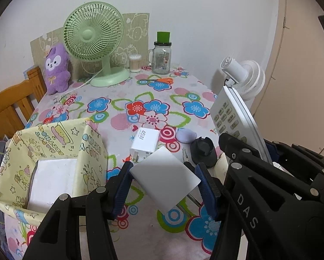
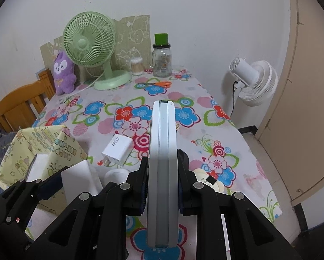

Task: Organize rigid objects
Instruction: 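Carry the remote with the right gripper while the left gripper carries the block toward the gift box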

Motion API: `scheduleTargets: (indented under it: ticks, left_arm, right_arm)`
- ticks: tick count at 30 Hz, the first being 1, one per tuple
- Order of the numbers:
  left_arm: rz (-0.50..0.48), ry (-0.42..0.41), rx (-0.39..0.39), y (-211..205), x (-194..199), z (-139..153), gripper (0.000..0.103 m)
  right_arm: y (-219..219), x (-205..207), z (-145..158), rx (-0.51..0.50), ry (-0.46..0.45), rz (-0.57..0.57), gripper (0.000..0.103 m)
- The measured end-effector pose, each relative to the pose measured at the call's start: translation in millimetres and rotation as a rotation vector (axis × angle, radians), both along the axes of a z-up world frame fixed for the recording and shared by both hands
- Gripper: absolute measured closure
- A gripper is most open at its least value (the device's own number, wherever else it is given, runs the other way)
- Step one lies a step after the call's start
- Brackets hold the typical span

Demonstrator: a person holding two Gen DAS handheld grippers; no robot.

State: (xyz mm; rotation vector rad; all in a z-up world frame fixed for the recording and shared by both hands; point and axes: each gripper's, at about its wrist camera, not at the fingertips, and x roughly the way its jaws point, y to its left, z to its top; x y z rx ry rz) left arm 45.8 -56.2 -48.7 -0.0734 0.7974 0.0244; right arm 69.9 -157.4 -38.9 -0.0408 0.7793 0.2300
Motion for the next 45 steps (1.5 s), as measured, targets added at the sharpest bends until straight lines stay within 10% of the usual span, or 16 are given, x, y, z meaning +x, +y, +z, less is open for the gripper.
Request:
scheduleTargets:
  ticks: [45]
  left_arm:
    - [0.062, 0.045, -0.010, 96.8, -2.8, 30.4, 0.042]
  right_arm:
    - [104.0, 5.7, 34.5, -0.020, 0.034, 0.098, 0.079]
